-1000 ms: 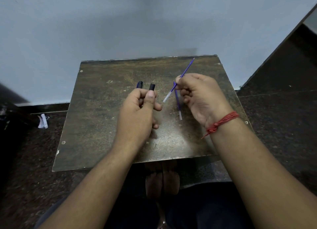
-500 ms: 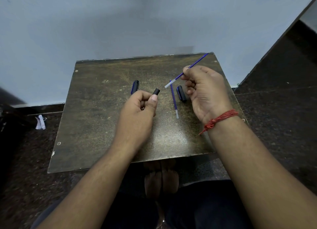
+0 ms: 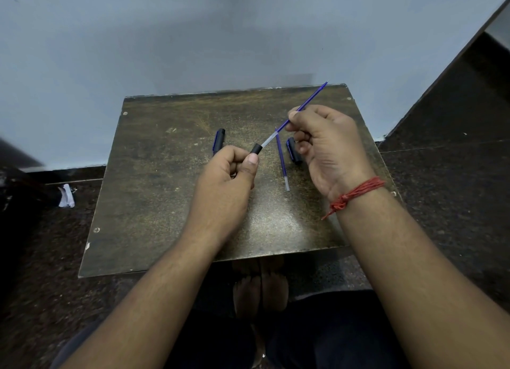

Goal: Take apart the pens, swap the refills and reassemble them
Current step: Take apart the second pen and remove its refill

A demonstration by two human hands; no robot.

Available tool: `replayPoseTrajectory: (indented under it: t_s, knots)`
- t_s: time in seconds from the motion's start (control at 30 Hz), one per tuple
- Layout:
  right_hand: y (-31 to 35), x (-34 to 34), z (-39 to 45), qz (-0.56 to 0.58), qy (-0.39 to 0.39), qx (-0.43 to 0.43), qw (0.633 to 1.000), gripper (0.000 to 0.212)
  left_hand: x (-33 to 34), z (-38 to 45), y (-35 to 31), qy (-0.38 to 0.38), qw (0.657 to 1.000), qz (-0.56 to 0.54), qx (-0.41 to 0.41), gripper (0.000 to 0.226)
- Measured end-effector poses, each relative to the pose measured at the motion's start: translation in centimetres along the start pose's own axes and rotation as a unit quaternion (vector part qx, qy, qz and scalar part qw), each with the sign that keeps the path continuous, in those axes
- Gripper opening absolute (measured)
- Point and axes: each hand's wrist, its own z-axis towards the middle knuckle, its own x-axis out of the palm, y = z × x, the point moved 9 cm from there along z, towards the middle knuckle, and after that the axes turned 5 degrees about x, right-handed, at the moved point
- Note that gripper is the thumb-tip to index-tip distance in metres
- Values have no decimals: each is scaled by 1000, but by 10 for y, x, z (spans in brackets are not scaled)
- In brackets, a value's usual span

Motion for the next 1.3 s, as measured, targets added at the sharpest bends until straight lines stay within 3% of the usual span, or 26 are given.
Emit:
replayPoseTrajectory:
  t_s: [0.27,0.53,0.67,0.8,1.03,1.13,1.3]
  knots:
    - [-2,3,2,-28,18,-11,999,13,5,-1,-1,11,1000,-11,-5,16]
    - [-15,28,-3,-130,123,-21,984,3,3,-1,-3,7,1000,-15,-7,17]
    - [-12,15,4,-115,63,-22,991,27,4,-1,-2,15,1000,-21,-7,16]
    - [-8,12,4,-102,50,-42,993,18,5,-1,-2,18,1000,-18,-5,16]
    - [-18,34,-6,-161,128,-35,978,19,5,0,0,19,999,-33,-12,19]
    - [-14,27,-4,-151,100,-33,983,33,6,0,0,23,999,-38,-12,20]
    - [-9,17,-2,-120,63,-38,990,18,6,-1,0,24,999,-43,-9,21]
